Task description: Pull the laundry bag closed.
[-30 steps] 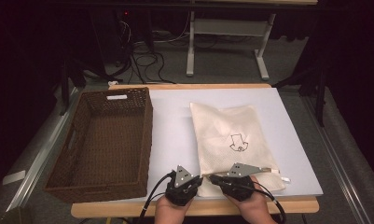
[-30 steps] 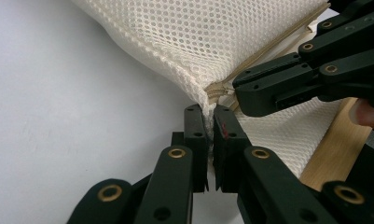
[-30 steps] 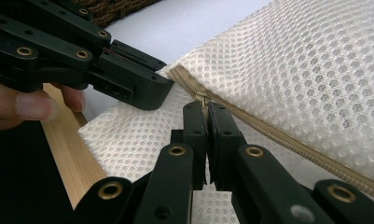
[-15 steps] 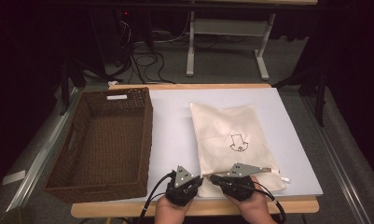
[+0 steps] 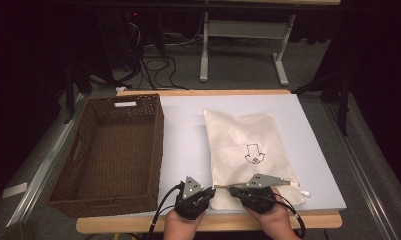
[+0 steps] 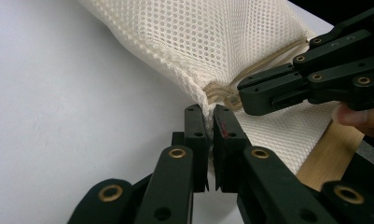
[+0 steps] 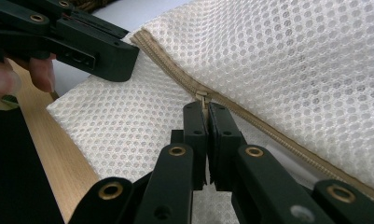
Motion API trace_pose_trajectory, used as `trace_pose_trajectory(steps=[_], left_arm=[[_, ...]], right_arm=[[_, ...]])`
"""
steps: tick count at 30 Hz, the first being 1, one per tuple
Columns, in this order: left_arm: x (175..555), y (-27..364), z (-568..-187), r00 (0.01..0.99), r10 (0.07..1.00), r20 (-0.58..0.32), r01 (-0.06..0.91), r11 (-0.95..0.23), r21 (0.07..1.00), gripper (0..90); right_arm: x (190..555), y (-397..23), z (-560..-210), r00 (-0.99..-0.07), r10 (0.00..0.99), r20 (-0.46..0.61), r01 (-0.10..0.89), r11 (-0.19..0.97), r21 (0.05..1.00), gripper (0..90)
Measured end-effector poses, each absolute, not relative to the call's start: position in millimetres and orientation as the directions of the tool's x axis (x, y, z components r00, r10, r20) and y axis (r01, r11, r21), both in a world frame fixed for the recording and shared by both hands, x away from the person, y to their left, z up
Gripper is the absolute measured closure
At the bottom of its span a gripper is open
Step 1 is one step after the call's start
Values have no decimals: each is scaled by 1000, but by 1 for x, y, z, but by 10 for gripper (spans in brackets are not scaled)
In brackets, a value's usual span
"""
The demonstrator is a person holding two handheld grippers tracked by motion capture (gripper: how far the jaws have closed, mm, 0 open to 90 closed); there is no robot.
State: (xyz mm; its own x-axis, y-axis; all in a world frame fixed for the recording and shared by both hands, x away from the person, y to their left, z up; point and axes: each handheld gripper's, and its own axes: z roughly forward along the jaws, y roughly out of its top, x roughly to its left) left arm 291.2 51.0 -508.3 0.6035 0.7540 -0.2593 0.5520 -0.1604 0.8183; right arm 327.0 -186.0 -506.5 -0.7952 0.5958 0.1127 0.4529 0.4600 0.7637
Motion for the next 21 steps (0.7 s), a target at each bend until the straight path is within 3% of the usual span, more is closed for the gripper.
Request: trace_pose_trajectory(steps=[21], left_arm=[[291, 60, -508, 581, 766, -276, 560, -130, 818, 858]], right_arm=[[331, -208, -500, -764, 637, 97, 494, 482, 724, 881]])
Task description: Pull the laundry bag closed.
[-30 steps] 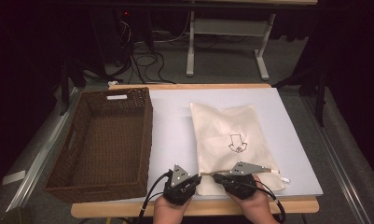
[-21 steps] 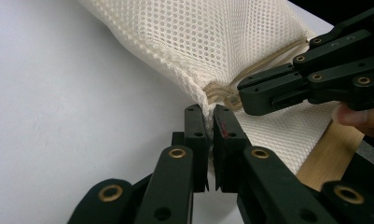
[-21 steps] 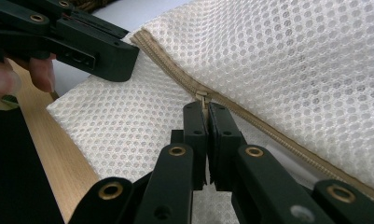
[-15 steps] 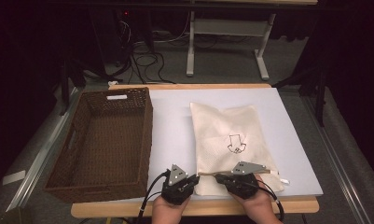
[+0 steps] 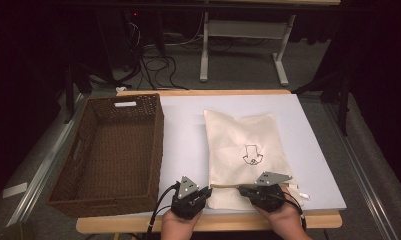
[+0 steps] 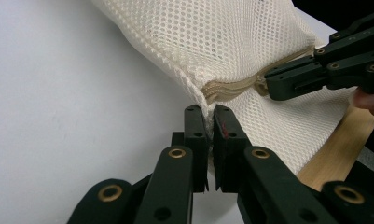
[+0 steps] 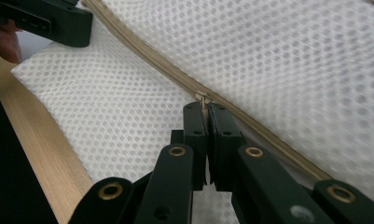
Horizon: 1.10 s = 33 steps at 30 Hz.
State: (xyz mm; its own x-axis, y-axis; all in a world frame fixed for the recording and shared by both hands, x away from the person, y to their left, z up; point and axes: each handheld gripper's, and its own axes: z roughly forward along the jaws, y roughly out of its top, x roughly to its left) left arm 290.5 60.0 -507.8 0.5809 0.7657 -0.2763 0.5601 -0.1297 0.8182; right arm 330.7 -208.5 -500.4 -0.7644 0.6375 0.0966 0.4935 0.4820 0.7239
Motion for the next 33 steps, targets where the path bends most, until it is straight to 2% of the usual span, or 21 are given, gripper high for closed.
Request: trace_pose_trajectory(steps=[17, 33], left_arm=[[291, 61, -509, 572, 772, -277, 567, -129, 813, 858], [291, 62, -509, 565, 777, -279, 569, -122, 813, 858]], right_arm=[[329, -247, -494, -727, 683, 69, 513, 473, 716, 881], [325, -286, -490, -673, 734, 89, 540, 406, 737, 881]])
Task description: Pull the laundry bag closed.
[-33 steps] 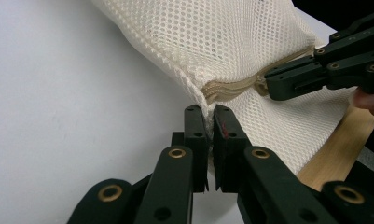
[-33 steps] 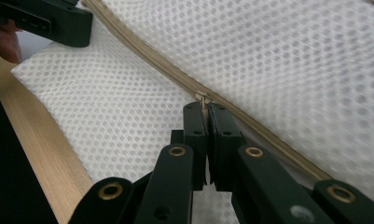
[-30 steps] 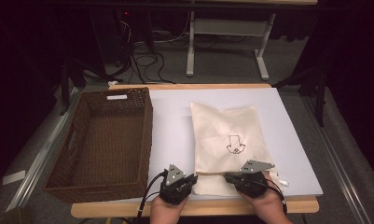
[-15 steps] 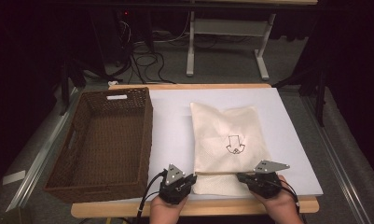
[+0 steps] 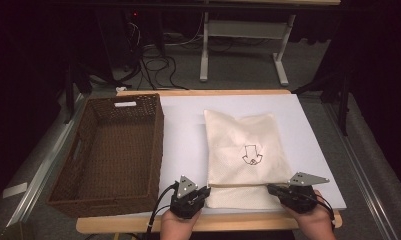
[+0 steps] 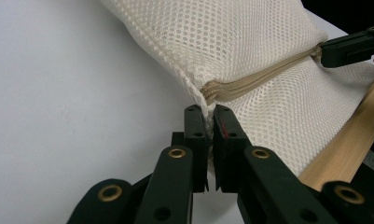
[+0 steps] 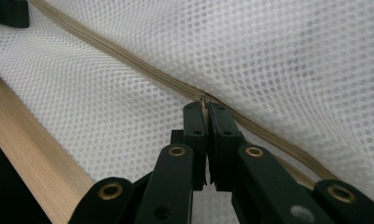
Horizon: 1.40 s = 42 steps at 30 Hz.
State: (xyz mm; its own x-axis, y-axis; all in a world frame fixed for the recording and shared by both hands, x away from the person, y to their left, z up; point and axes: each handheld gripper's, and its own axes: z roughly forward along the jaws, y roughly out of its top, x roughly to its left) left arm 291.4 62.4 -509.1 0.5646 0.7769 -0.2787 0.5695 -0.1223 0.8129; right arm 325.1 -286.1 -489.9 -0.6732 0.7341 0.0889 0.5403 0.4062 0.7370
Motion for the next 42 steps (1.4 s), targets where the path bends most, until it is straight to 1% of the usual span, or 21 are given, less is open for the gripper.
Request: trace_pose_trajectory(steps=[10, 19, 27, 32, 34, 38, 42], left_arm=[[291, 62, -509, 558, 781, -281, 573, -117, 811, 858], [292, 64, -508, 550, 783, -292, 578, -104, 809, 859], [291, 66, -508, 538, 792, -289, 580, -99, 809, 859], [291, 66, -507, 539, 792, -289, 583, -102, 806, 860], [291, 64, -507, 541, 793, -279, 579, -111, 808, 861], [292, 66, -509, 538, 790, -294, 588, -102, 802, 861], [292, 65, -509, 540, 790, -290, 590, -109, 800, 860]], right_arm=[[323, -300, -487, -660, 747, 80, 540, 397, 742, 881], [324, -327, -487, -607, 785, 123, 578, 330, 747, 880], [326, -345, -488, -573, 809, 132, 588, 293, 754, 881], [327, -356, -490, -542, 829, 137, 610, 276, 743, 881], [326, -359, -490, -537, 832, 136, 609, 271, 745, 881], [326, -360, -490, -536, 834, 136, 612, 272, 742, 880], [326, -359, -491, -535, 833, 141, 614, 269, 742, 879]])
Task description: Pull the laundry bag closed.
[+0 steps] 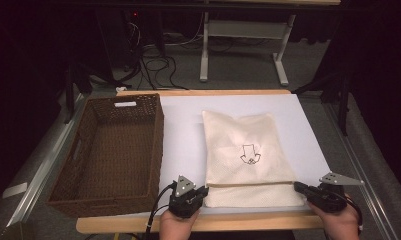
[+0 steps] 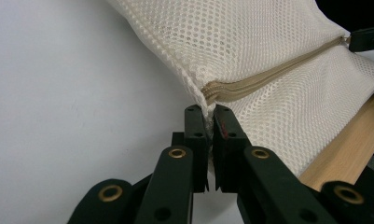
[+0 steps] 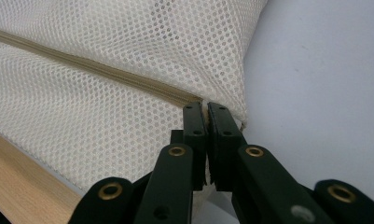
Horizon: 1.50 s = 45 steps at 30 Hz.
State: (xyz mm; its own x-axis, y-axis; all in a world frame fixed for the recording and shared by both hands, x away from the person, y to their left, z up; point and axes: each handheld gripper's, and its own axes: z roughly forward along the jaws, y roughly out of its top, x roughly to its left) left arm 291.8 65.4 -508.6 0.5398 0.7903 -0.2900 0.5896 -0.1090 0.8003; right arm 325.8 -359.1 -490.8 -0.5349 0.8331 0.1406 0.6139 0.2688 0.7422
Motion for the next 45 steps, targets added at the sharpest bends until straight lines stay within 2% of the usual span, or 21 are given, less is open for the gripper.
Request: trace_pose_trajectory(steps=[8, 10, 13, 15, 20, 22, 25, 27, 30, 32, 33, 40, 45], left_arm=[[293, 64, -513, 544, 794, -271, 599, -142, 788, 839], [292, 64, -513, 546, 799, -252, 593, -155, 790, 797], [289, 64, -510, 546, 809, -218, 565, -164, 808, 686], [287, 65, -507, 533, 822, -198, 541, -151, 828, 594], [282, 74, -495, 489, 861, -139, 469, -125, 874, 448], [279, 78, -487, 468, 879, -88, 424, -136, 895, 407], [272, 79, -475, 441, 897, 31, 329, -193, 924, 332], [270, 77, -471, 429, 900, 77, 303, -224, 926, 271], [271, 76, -472, 428, 901, 68, 313, -218, 924, 136], [274, 75, -473, 417, 908, 41, 330, -193, 924, 25], [274, 75, -474, 423, 906, 30, 336, -188, 923, 1], [277, 78, -476, 451, 893, -6, 382, -187, 905, 1], [277, 77, -475, 449, 894, -14, 387, -180, 904, 1]], right_arm=[[327, -359, -495, -536, 835, 129, 614, 280, 738, 865], [326, -358, -494, -541, 831, 130, 603, 275, 749, 852], [324, -359, -492, -544, 830, 126, 588, 269, 763, 802], [322, -359, -487, -549, 825, 133, 567, 251, 784, 738], [318, -352, -476, -570, 814, 113, 506, 239, 829, 587], [317, -349, -473, -567, 816, 108, 494, 232, 838, 519], [321, -341, -469, -550, 830, 90, 460, 211, 863, 328], [323, -334, -466, -541, 839, 62, 427, 210, 879, 209], [324, -316, -455, -534, 845, -24, 360, 253, 898, 11], [327, -304, -447, -521, 853, -33, 345, 246, 906, 2], [328, -300, -445, -509, 861, -25, 345, 231, 910, 2], [323, -301, -456, -520, 853, -40, 346, 253, 903, 2], [321, -313, -455, -508, 861, -11, 346, 215, 913, 2]])
